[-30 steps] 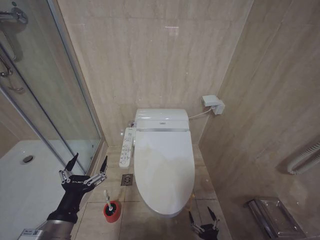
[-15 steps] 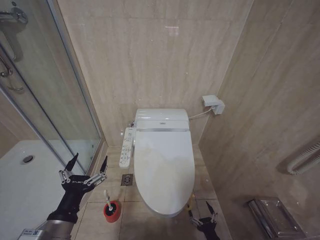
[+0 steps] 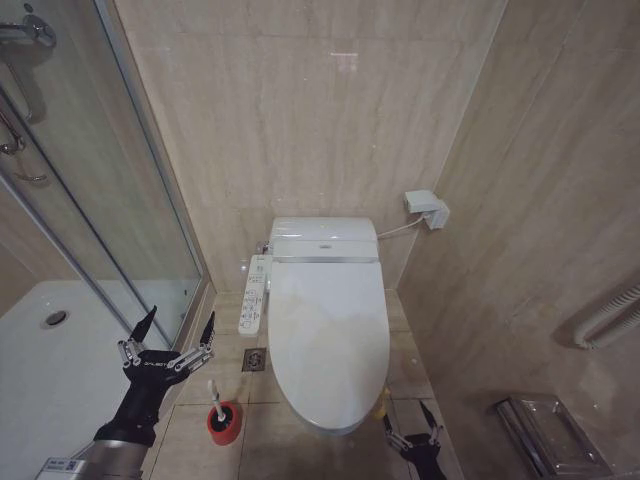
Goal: Open the toilet lid, clean the toilet bowl with a toilet brush, close the toilet lid, and flush.
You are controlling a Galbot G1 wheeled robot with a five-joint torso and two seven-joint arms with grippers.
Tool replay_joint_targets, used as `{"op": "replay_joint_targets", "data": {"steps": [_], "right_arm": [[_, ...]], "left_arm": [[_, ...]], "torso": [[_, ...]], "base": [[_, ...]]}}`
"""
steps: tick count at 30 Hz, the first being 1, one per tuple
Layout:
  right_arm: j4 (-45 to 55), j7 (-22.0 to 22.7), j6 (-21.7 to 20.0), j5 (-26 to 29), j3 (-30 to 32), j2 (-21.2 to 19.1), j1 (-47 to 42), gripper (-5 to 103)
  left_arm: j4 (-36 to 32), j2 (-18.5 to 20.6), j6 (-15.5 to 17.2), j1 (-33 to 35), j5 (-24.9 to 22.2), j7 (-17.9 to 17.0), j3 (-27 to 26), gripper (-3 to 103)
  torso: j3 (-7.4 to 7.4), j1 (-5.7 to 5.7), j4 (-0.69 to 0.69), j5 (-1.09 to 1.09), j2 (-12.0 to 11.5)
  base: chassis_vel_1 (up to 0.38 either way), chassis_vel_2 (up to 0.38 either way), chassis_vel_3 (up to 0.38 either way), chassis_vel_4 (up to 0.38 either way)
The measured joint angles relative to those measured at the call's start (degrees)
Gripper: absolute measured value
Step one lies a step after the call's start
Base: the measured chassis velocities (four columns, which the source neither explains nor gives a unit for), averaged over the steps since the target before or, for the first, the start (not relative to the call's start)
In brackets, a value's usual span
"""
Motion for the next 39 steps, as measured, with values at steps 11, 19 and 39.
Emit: {"op": "replay_joint_targets", "data": {"steps": [11, 19, 39], "right_arm": [[-2.63, -2.02, 2.32, 3.65, -0.41, 0.32, 0.09, 100], [-4.97, -2.05, 4.98, 4.60, -0.69, 1.00, 1.29, 100], [-6.36, -4.24, 7.53, 7.43, -1.31, 1.94, 2.56, 100]], "left_arm": [[0.00, 0.00, 0.00, 0.00, 0.00, 0.00, 0.00, 100], [0.00, 0.00, 0.00, 0.00, 0.00, 0.00, 0.00, 100], [0.00, 0.00, 0.00, 0.00, 0.00, 0.00, 0.00, 100]], "torso": [[0.00, 0.00, 0.00, 0.00, 0.00], [0.00, 0.00, 0.00, 0.00, 0.00], [0.00, 0.00, 0.00, 0.00, 0.00]], "base": [[0.000, 0.000, 0.000, 0.000], [0.000, 0.000, 0.000, 0.000], [0.000, 0.000, 0.000, 0.000]]}}
